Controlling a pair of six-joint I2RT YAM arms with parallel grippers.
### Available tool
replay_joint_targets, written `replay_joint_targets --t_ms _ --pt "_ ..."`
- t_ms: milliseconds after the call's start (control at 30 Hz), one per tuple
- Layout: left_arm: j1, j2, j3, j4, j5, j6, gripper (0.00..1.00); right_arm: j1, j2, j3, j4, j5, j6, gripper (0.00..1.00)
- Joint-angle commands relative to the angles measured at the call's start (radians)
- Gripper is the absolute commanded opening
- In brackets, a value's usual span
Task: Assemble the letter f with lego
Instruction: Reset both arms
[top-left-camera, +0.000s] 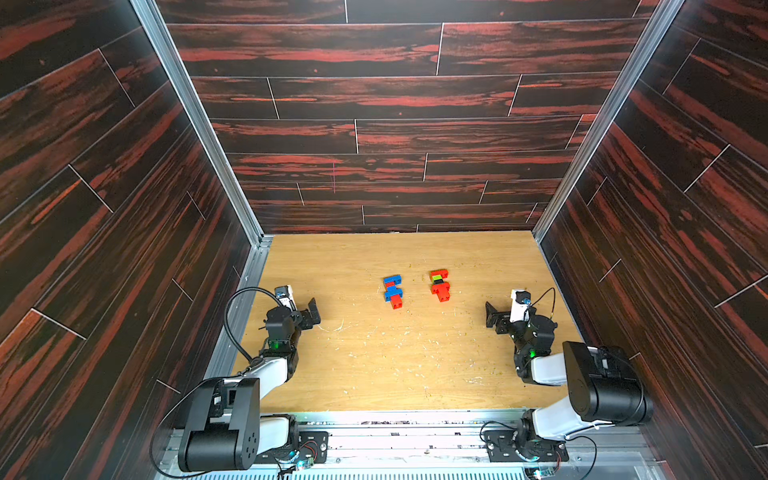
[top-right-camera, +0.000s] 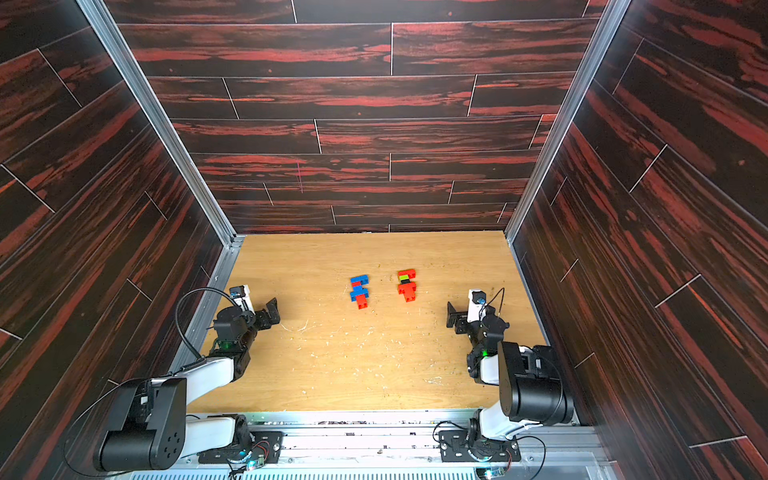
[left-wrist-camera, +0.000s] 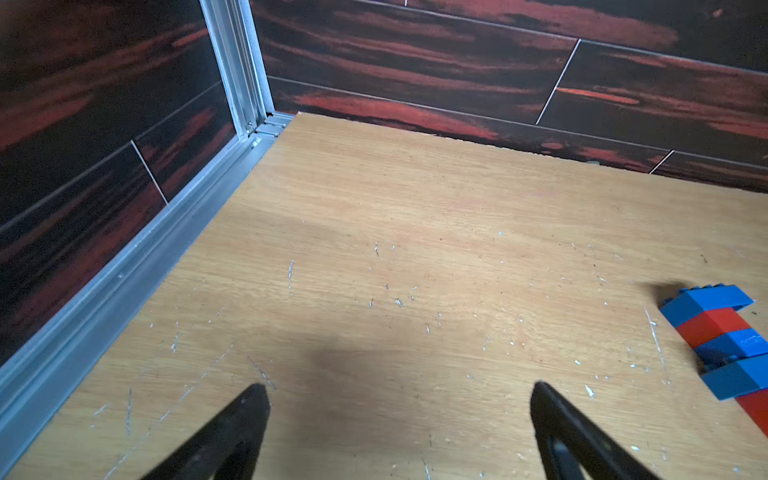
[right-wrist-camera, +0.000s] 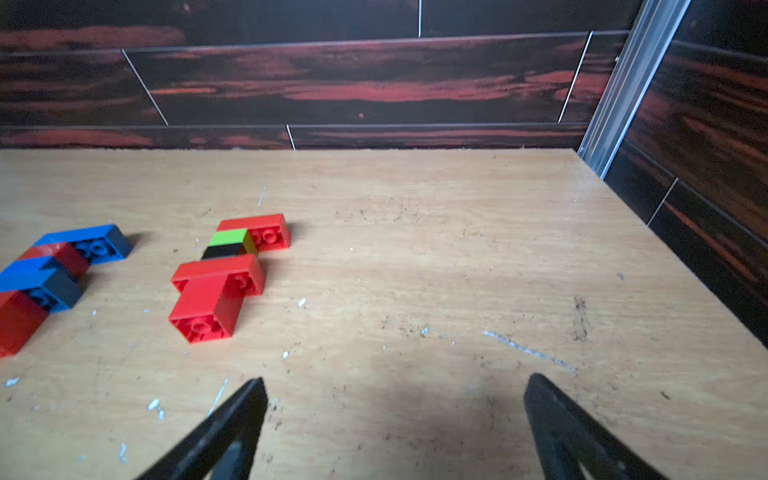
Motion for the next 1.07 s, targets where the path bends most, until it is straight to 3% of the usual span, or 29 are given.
replay_joint_targets --t_ms 0,67,200,400,500,1033 --pt "0.008 -0.001 0.008 0.005 0.033 -0.011 1.00 -0.004 0.010 0.015 0.028 -0.008 0.018 0.98" --pt "0.008 -0.011 0.009 -0.009 0.014 0.028 1.00 -0.005 0.010 0.031 0.001 0.011 0.024 0.98" --pt "0.010 0.004 -0.050 0.147 -0.053 0.053 1.00 -0.004 0.011 0.038 -0.012 0.032 0.030 0.98" --pt "0.010 0.199 -0.021 0.284 -0.087 0.052 1.00 -0.004 0.011 0.037 -0.012 0.031 0.030 0.98" --pt "0.010 0.254 0.015 0.286 -0.063 0.061 1.00 -0.007 0.011 0.038 -0.012 0.029 0.031 0.98" --pt "0.010 0.226 0.040 0.186 -0.049 0.073 1.00 -0.011 0.011 0.043 -0.020 0.020 0.035 0.98"
